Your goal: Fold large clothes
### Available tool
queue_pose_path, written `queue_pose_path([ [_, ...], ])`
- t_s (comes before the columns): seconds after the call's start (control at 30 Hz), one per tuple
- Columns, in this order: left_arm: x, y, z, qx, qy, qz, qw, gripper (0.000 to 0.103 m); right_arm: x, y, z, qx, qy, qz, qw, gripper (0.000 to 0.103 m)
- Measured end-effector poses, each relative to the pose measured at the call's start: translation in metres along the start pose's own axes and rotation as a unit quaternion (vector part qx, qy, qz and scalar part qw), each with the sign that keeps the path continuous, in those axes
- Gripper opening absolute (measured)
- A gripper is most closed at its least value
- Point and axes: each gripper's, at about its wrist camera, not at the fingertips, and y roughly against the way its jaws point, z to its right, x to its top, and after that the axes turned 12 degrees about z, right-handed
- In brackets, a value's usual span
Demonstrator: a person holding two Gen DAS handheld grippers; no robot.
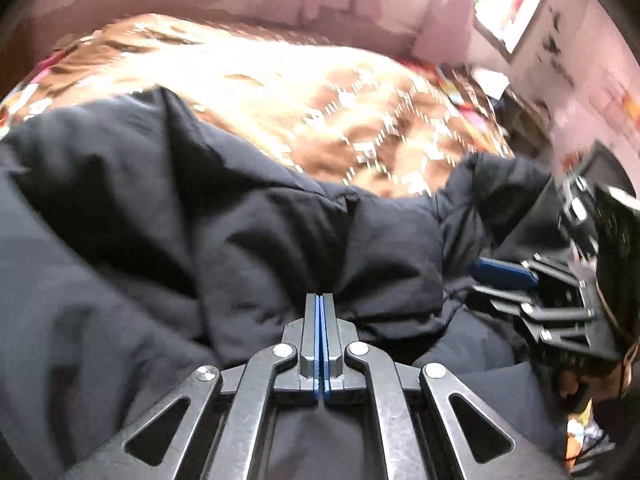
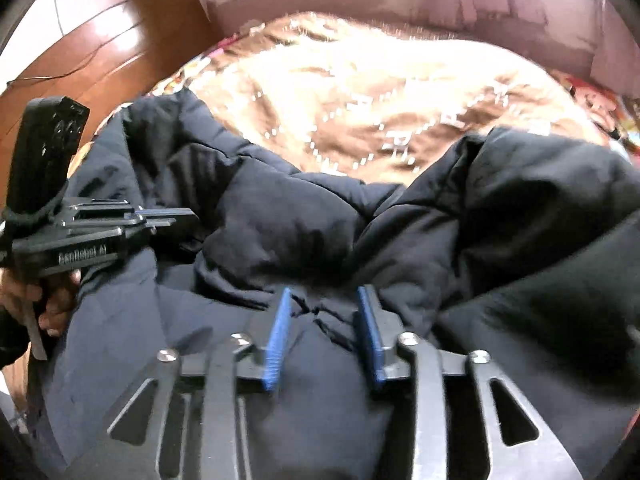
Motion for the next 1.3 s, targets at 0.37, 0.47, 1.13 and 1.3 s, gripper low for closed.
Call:
queue_pose_path([
  [0.37, -0.012, 0.088, 0.027, 0.030, 0.014, 0.088, 0.9956, 0.067, -0.008, 0.090, 0.046, -0.036, -0.070, 0.128, 0.989, 0.074],
  [0.47, -0.016, 0.122, 0.040, 0.030, 0.015, 0.127, 0.9913, 0.076, -0.010, 0.118, 0.040, -0.044, -0.071, 0.154, 0.985, 0.085],
  [1.13, -0.074, 0.324, 0.112, 0.038, -0.019, 0.225, 0.9735, 0.103, -0.046, 0.321, -0.046, -0.008, -0.035, 0.264, 0.964, 0.101],
  [1.3, -0.095, 0.350, 0.131, 0.049, -0.040, 0.220, 0.9735, 0.103, -0.062, 0.347, -0.062, -0.005, -0.026, 0.274, 0.961, 0.101],
])
